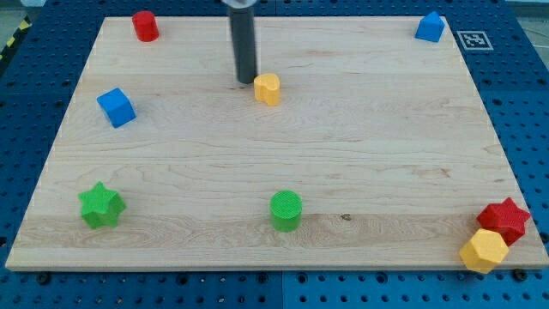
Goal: Place the yellow heart to the center of the board
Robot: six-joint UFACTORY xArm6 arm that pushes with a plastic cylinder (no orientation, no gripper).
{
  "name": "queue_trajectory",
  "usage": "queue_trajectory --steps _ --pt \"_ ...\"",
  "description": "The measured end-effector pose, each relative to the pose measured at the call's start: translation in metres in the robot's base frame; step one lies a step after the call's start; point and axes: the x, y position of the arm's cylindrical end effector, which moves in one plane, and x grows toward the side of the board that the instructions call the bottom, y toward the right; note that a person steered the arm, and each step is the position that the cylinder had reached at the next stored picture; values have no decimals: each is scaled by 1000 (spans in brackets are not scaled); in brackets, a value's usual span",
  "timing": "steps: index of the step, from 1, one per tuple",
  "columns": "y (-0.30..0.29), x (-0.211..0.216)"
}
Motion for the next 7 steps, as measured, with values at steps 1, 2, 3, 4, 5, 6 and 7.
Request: queue_trajectory --steps 1,2,3,4,5,6,7 --pt "7 0" --pt "32 7" --pt "38 11" --pt "47 16" --pt "39 26" --pt "10 22" --pt "0 22"
